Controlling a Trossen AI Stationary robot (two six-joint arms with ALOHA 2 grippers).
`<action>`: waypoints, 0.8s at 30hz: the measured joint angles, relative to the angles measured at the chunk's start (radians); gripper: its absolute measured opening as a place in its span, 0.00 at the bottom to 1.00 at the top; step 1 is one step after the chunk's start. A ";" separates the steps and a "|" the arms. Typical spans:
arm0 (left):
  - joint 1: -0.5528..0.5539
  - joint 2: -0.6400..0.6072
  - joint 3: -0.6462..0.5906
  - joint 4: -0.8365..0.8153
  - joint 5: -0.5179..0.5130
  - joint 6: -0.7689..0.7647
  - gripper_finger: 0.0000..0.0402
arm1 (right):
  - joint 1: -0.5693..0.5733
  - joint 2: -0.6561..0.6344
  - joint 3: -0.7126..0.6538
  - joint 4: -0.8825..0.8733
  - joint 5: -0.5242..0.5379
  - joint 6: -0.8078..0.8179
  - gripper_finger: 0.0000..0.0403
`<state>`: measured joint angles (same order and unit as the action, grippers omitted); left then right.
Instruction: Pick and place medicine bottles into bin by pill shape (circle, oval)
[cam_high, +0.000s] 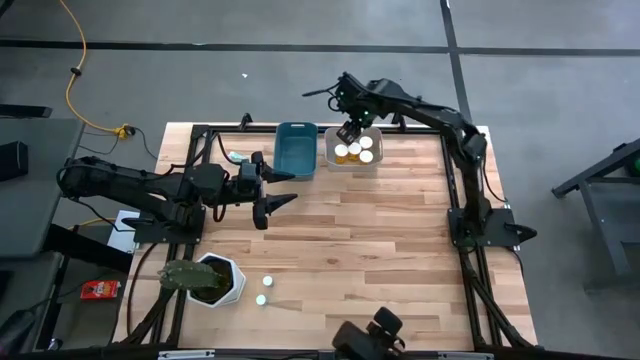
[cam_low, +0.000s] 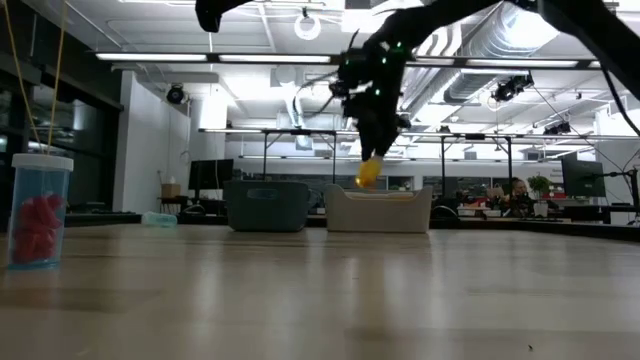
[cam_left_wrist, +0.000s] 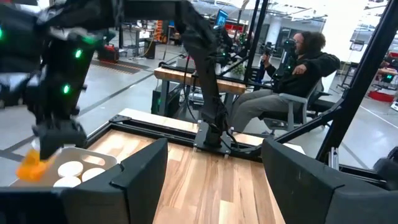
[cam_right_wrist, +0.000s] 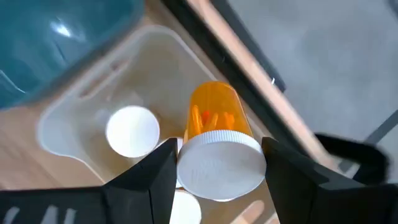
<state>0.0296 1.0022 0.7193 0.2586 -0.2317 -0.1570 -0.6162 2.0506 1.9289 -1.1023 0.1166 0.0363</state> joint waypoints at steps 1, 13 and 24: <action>0.000 0.000 0.000 0.000 0.000 0.000 0.62 | -0.001 0.015 0.000 -0.006 0.000 0.007 0.46; 0.000 0.000 0.000 0.000 0.000 0.000 0.62 | -0.005 0.088 0.001 -0.033 -0.003 0.087 0.46; -0.001 0.000 0.000 -0.001 0.000 -0.024 0.62 | -0.025 0.089 0.001 -0.068 -0.023 0.144 0.46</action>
<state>0.0288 1.0023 0.7193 0.2573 -0.2314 -0.1814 -0.6416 2.1395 1.9301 -1.1702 0.0940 0.1800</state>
